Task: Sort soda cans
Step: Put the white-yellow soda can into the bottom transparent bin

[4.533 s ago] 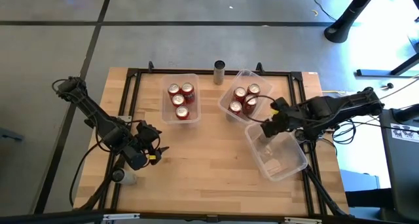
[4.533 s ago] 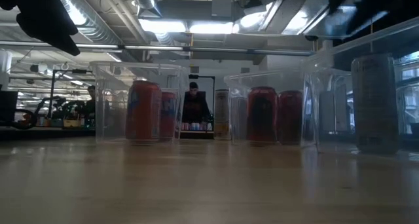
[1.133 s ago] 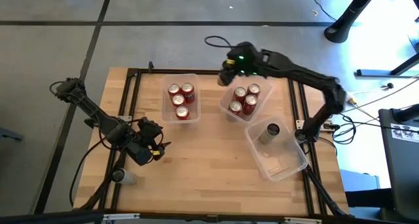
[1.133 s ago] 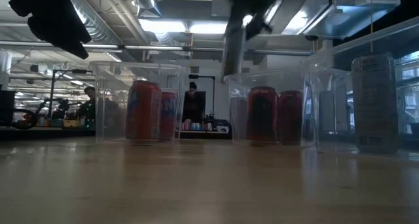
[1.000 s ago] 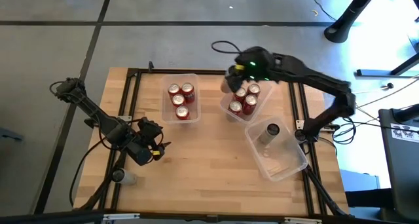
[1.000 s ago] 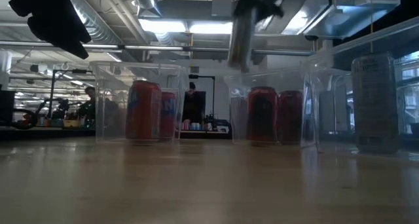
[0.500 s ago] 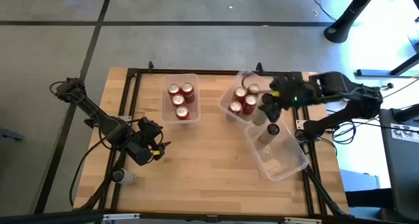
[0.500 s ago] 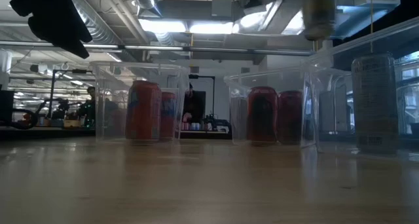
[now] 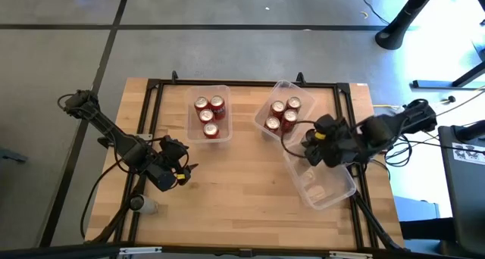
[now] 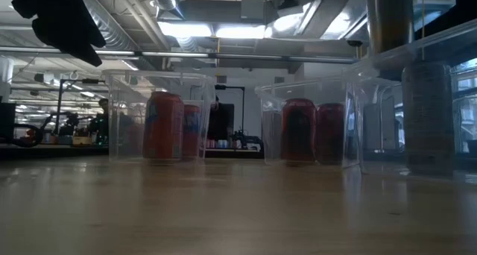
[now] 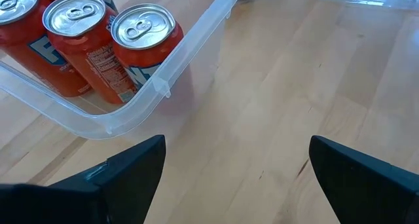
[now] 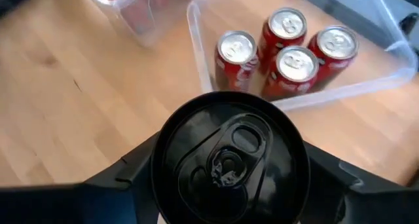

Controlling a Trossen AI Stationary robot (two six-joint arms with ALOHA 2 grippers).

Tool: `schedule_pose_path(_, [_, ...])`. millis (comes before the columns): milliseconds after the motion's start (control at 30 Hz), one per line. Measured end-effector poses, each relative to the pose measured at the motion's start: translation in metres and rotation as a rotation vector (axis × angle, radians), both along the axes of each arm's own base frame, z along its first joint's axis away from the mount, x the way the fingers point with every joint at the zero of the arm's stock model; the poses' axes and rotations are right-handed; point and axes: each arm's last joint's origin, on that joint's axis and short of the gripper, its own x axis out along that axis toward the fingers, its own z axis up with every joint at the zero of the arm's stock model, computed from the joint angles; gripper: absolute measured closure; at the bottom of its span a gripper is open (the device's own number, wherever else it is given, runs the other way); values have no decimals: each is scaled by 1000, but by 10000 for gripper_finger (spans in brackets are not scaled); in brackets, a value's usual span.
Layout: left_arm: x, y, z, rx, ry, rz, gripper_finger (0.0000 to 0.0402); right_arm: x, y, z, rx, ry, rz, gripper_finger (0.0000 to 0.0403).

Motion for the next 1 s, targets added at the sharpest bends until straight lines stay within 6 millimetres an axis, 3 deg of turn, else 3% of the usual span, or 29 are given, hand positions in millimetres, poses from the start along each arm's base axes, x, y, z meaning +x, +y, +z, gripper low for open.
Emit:
schedule_pose_path(200, [0, 0, 0, 4, 3, -4, 37, 7, 11, -27, 26, -5, -20, 157])
schedule_pose_path(1000, [0, 1, 0, 25, -8, 3, 37, 16, 16, -125, 31, 32, -95, 157])
